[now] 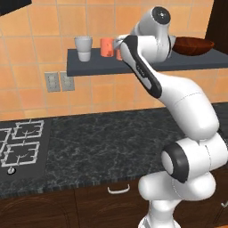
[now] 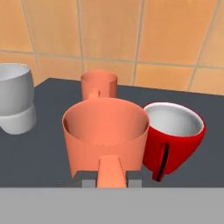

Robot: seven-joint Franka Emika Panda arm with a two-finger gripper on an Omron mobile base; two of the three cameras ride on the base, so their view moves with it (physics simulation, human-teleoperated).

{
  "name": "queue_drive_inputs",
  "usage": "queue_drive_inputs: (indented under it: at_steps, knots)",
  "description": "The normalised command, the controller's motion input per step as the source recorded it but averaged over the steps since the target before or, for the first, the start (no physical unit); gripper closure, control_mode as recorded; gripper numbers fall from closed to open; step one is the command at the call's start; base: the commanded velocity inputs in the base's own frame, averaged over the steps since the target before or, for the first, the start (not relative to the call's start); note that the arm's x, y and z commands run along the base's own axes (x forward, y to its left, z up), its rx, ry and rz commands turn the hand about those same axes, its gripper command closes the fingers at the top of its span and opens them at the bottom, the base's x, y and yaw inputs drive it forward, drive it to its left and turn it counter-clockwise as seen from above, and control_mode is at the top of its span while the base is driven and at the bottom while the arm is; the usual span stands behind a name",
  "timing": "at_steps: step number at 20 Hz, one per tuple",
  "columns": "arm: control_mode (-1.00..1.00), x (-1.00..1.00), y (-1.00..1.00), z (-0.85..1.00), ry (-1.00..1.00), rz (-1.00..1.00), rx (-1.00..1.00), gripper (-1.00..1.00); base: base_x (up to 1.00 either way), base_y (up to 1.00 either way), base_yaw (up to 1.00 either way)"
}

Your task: Gather all objects into one cabinet and sort the glasses and bowls to opposite sides.

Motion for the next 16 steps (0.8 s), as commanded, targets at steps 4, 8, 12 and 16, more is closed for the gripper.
queue_drive_inputs:
  at_steps: [4,8,12,16]
  knots:
    - [-1.0,0.52,0.02,-0.28,0.03,0.0,0.0,1.0,0.0,0.0,0.0]
    - [-1.0,0.59,0.03,-0.18,0.01,0.0,0.0,1.0,0.0,0.0,0.0]
    - [-1.0,0.58,0.04,-0.23,0.01,0.0,0.0,1.0,0.0,0.0,0.0]
    - [-1.0,0.34,0.08,-0.09,0.0,0.01,0.0,1.0,0.0,0.0,0.0]
